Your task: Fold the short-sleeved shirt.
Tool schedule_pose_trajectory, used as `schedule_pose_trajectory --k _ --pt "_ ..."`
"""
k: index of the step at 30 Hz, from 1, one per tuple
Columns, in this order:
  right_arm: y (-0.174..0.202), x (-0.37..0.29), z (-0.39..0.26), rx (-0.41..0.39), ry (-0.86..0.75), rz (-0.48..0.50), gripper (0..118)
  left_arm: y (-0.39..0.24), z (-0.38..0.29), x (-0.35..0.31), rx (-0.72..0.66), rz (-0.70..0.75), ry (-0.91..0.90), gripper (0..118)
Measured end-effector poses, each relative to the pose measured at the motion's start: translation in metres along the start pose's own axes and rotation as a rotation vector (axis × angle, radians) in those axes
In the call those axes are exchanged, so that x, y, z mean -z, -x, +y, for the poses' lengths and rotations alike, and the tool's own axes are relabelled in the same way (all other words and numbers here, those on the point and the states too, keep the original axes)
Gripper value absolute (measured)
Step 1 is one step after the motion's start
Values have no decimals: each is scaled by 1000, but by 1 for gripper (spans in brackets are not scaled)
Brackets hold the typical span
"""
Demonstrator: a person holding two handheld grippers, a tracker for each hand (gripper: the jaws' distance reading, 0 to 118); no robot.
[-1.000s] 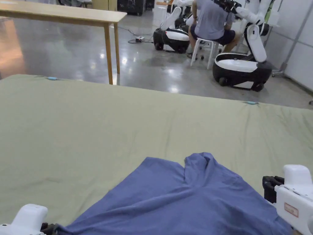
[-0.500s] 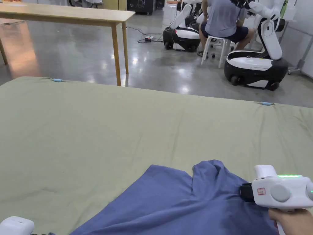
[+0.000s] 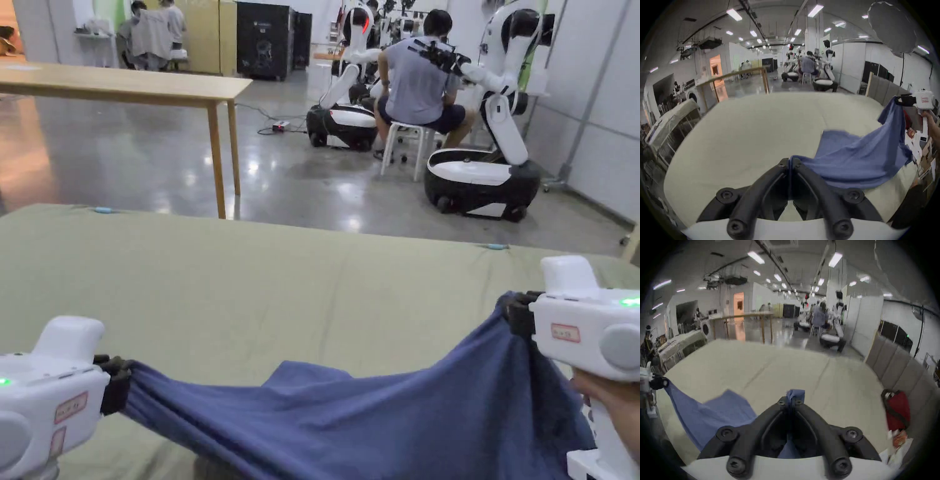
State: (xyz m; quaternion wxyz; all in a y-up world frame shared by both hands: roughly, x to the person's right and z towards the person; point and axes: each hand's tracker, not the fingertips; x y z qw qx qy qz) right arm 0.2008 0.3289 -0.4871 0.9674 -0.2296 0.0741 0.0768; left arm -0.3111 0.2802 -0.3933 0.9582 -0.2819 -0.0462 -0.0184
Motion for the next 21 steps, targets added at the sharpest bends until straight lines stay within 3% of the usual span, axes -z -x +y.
schedule_pose_trajectory --k 10,21 --pt "-56 -96 168 57 -268 -86 4 -5 184 -29 52 92 -254 0" --pt "-81 -120 278 116 -426 -115 4 0 326 -63 125 239 -425 0"
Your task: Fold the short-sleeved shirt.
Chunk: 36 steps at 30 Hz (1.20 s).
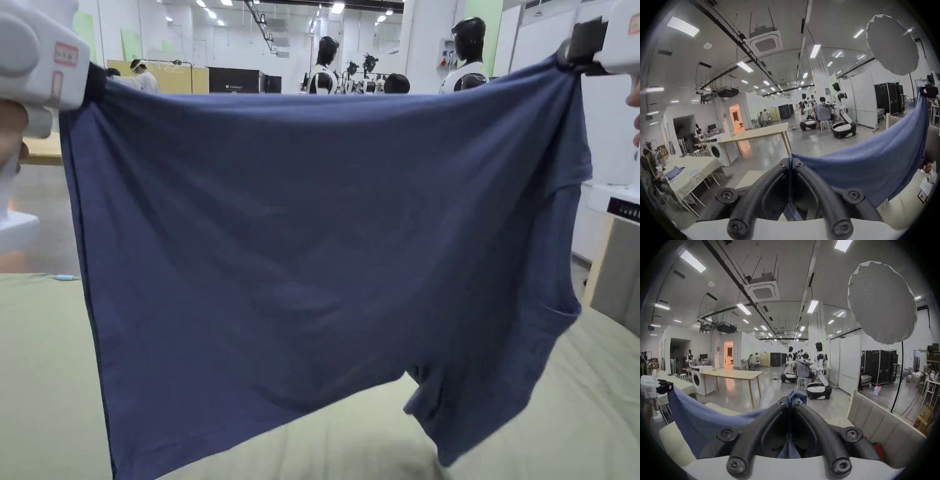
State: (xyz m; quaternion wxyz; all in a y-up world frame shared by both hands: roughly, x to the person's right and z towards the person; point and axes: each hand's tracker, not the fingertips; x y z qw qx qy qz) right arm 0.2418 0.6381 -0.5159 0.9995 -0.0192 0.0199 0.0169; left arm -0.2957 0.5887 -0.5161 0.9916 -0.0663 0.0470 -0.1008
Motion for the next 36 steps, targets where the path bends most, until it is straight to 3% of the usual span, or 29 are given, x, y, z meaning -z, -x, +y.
schedule_pose_trajectory --k 6,14,17,27,32,36 --pt "10 18 -14 -14 3 3 4 11 -5 12 5 -3 -21 0" --pt "13 61 -129 17 131 -41 4 -15 -130 62 -67 -5 112 0" --pt "8 59 -154 47 158 -34 4 -28 -158 50 -102 -13 132 0" --pt "-12 -79 -188 12 147 35 4 -28 -203 -75 -78 -125 148 0" --pt "-11 -173 -270 -63 237 69 4 -33 -274 -170 -71 -221 261 0" --pt "-6 -233 -369 -97 403 89 4 -42 -356 -230 -50 -256 427 0"
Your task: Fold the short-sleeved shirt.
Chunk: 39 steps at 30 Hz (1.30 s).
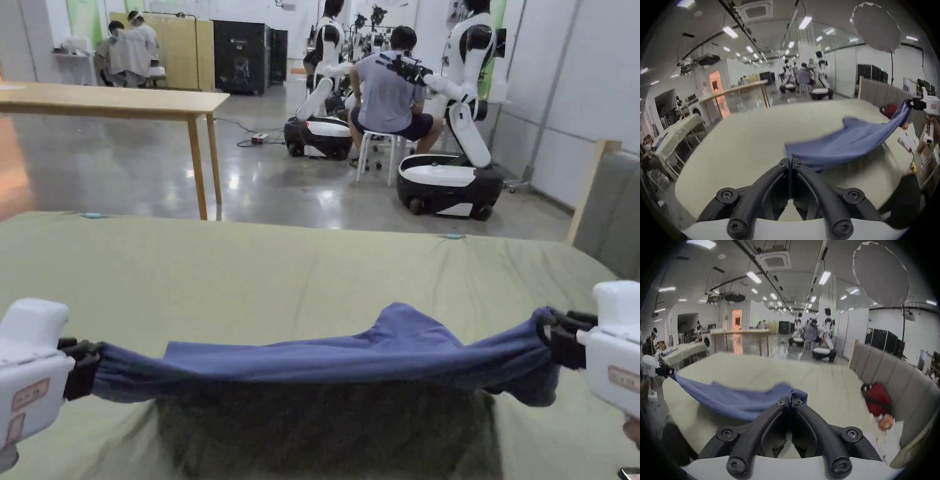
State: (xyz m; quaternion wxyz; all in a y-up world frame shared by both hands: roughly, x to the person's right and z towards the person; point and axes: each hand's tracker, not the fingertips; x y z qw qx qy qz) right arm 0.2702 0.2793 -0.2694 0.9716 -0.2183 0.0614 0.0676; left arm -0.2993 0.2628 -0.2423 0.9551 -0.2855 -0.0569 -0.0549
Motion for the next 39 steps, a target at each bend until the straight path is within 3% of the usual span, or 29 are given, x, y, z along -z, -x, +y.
schedule_pose_trajectory --k 4,6,8,9,11,12,17,19,20,21,22,23,24,25,26,32,33,35,36,39 --pt "5 14 -94 44 184 -10 4 -10 -64 8 -55 -26 125 0" --pt "5 19 -116 98 231 -10 4 -14 -77 15 -67 -13 161 0" --pt "5 16 -123 121 225 -28 7 -15 -82 20 -65 14 146 8" --pt "4 13 -123 140 211 -30 18 -17 -79 17 -58 20 120 19" --pt "3 1 -113 151 179 -43 82 -25 -69 5 -35 65 33 96" --pt "4 -7 -107 149 141 -59 105 -27 -64 -4 -17 75 -28 115" --pt "24 -56 -75 161 -122 -7 112 -55 -48 -60 29 81 -331 118" --pt "39 -71 -70 126 -202 -20 110 -62 -48 -70 36 89 -338 118" --pt "43 -75 -69 118 -232 -26 100 -62 -50 -70 31 92 -331 116" --pt "48 -77 -69 109 -245 -48 74 -63 -51 -70 22 104 -322 110" --pt "52 -76 -68 97 -235 -72 21 -60 -52 -67 18 109 -278 85" --pt "57 -75 -70 87 -228 -95 3 -56 -53 -64 25 108 -240 44" --pt "58 -75 -71 91 -231 -77 3 -51 -57 -57 27 109 -200 0" --pt "57 -73 -71 93 -210 -33 3 -43 -63 -51 5 152 -139 0" --pt "57 -71 -72 90 -185 -20 3 -36 -65 -50 2 98 -148 0" --pt "59 -51 -88 37 -87 -42 3 3 -96 -18 -93 39 65 0" --pt "56 -47 -92 31 -61 -42 3 6 -100 -11 -101 12 82 11" --pt "52 -36 -99 25 3 -54 3 8 -107 5 -78 7 108 86" --pt "50 -32 -102 24 22 -55 3 3 -109 10 -54 23 120 109" --pt "41 -21 -113 22 98 -73 3 2 -107 28 -41 9 141 106"
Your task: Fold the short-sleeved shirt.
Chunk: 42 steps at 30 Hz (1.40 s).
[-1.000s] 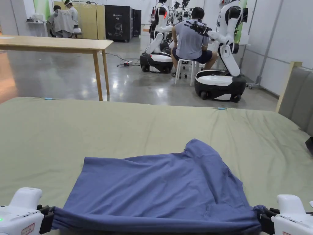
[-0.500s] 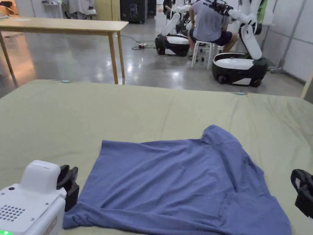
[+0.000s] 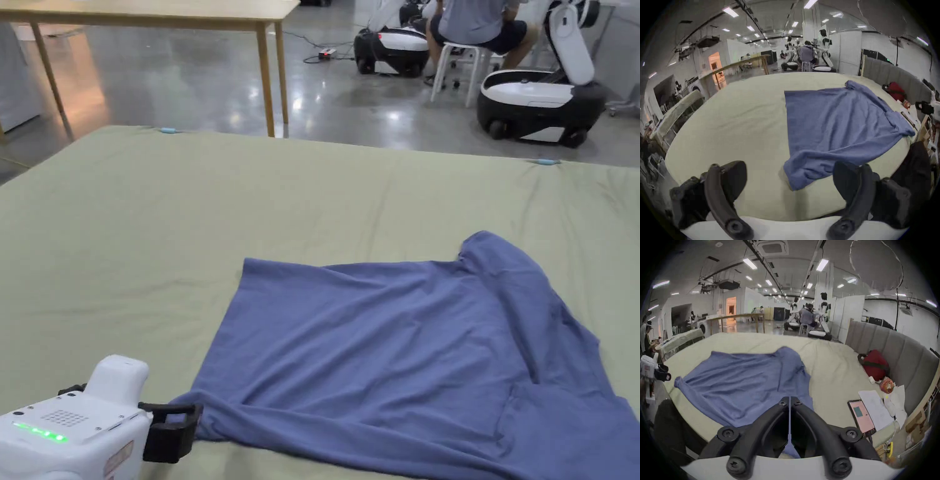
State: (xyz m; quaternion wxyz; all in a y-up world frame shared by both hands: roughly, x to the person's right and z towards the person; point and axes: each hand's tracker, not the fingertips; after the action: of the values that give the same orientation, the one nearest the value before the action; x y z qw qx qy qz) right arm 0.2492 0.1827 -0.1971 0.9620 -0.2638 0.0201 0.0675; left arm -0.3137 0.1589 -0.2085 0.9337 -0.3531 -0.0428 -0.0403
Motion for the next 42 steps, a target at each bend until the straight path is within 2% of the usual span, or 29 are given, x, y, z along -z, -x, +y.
schedule_pose_trajectory --k 5,6,8,9,10,11,13,14,15,17,18,20,21,22,24,26,28,32,35,39,42 --pt "-27 12 -17 -3 122 -7 3 -1 9 29 -10 -31 81 99" --pt "-31 12 -20 -12 145 -16 3 -2 11 32 -16 -59 104 89" --pt "-43 12 -26 -10 183 10 3 -6 11 38 -7 -57 128 20" --pt "-48 12 -30 -2 208 49 3 -10 10 37 1 -51 134 6" --pt "-51 13 -33 2 238 84 12 -11 9 38 -1 -68 154 6" --pt "-52 14 -39 -9 247 102 34 -11 8 38 -13 -68 165 5" --pt "-51 19 -49 -57 293 115 102 -15 7 31 -31 -58 150 5" --pt "-49 21 -54 -71 299 121 113 -16 8 29 -43 -62 149 4" --pt "-47 24 -56 -70 295 121 113 -17 9 28 -45 -62 149 4" --pt "-44 35 -61 -59 331 132 108 -20 11 24 -38 -50 143 4" --pt "-43 38 -63 -48 347 157 96 -21 11 23 -35 -45 139 4" --pt "-40 45 -65 -39 350 166 23 -22 15 21 -34 -40 131 1" --pt "-40 47 -66 -8 362 196 10 -23 16 19 -32 -34 122 0" --pt "-41 47 -65 49 344 250 10 -23 18 18 -30 -36 118 0" --pt "-44 45 -57 41 341 230 10 -25 24 12 -12 -14 90 0" --pt "-46 33 -37 26 247 206 10 -21 35 5 -7 -12 61 0" --pt "-53 21 -7 68 182 239 10 -19 53 -3 2 -24 50 0" --pt "-57 27 54 129 91 240 10 -9 98 4 19 -7 -31 0" --pt "-53 66 95 168 97 216 10 -2 130 40 21 19 -41 0" --pt "-32 140 118 142 198 113 10 5 152 107 -49 64 5 0" --pt "-31 190 113 197 228 94 10 5 149 144 -71 113 60 0"
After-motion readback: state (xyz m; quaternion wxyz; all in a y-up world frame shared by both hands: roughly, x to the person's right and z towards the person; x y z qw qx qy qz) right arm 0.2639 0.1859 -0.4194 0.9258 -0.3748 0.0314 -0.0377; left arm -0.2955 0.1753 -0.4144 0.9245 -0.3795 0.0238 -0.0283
